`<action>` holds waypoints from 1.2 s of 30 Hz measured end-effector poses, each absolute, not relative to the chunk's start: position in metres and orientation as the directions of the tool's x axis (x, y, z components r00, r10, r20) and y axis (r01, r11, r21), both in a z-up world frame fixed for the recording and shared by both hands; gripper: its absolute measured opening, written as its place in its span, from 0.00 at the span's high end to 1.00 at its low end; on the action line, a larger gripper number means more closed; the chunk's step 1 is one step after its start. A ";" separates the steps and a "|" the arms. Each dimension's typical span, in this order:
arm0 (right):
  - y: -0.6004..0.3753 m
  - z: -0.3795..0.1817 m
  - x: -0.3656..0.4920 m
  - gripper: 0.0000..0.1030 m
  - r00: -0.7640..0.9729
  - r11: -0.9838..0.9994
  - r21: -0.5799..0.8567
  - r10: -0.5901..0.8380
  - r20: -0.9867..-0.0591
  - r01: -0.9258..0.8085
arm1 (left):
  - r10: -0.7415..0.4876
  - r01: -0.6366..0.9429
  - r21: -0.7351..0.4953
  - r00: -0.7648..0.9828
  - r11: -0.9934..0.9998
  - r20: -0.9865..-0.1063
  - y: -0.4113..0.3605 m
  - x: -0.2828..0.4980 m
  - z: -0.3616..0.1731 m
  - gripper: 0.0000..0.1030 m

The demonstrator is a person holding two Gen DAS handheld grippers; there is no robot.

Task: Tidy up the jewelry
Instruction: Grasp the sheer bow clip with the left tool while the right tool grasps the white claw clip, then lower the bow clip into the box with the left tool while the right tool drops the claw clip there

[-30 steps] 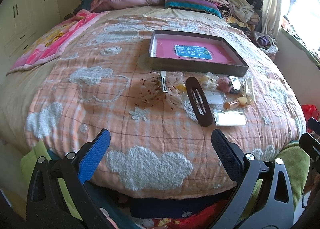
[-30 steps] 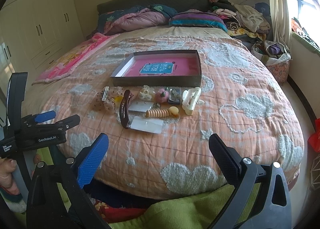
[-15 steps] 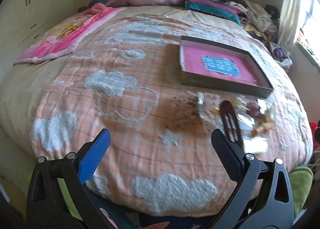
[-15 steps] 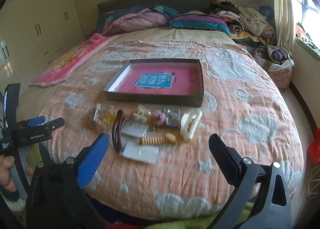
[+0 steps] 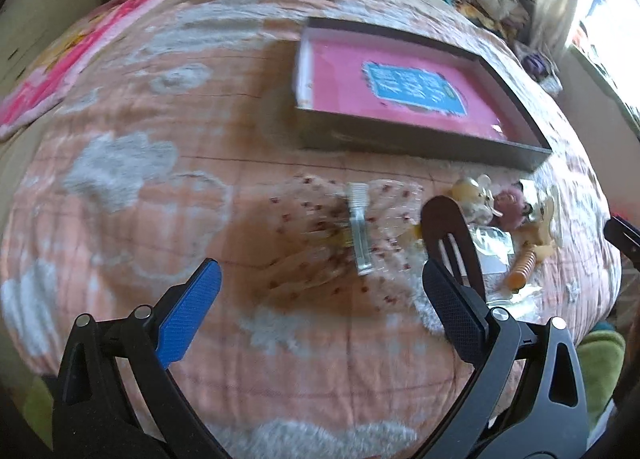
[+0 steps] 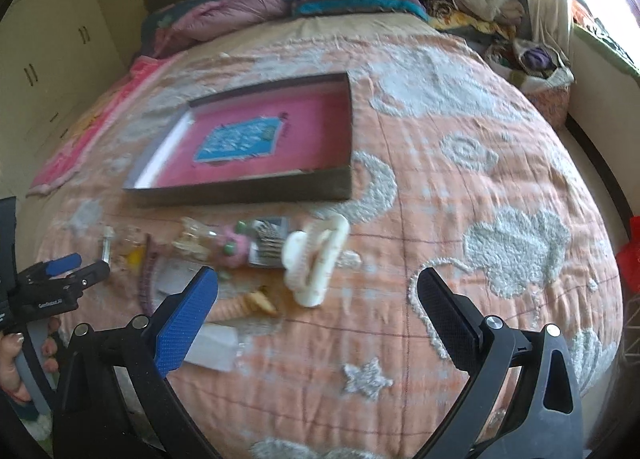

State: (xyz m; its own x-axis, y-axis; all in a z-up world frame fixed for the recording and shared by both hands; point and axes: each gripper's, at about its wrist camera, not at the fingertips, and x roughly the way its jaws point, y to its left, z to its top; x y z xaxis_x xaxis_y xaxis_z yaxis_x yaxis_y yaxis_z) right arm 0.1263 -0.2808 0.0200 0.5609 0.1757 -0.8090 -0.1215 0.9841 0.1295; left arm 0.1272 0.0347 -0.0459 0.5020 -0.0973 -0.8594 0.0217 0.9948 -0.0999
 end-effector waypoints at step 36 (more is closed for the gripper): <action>-0.320 0.041 0.189 0.61 0.603 0.953 0.272 0.297 -0.740 -0.135 | -0.253 0.114 -0.230 0.568 0.967 -0.783 0.057 0.224 0.019 0.87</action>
State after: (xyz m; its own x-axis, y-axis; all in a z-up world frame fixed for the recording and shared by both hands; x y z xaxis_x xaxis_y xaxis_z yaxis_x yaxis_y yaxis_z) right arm 0.1890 -0.3198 0.0414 0.6034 0.2972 -0.7400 -0.1352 0.9527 0.2723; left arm 0.2242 0.0571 0.0190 0.5684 -0.2529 -0.7829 0.1137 0.9666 -0.2297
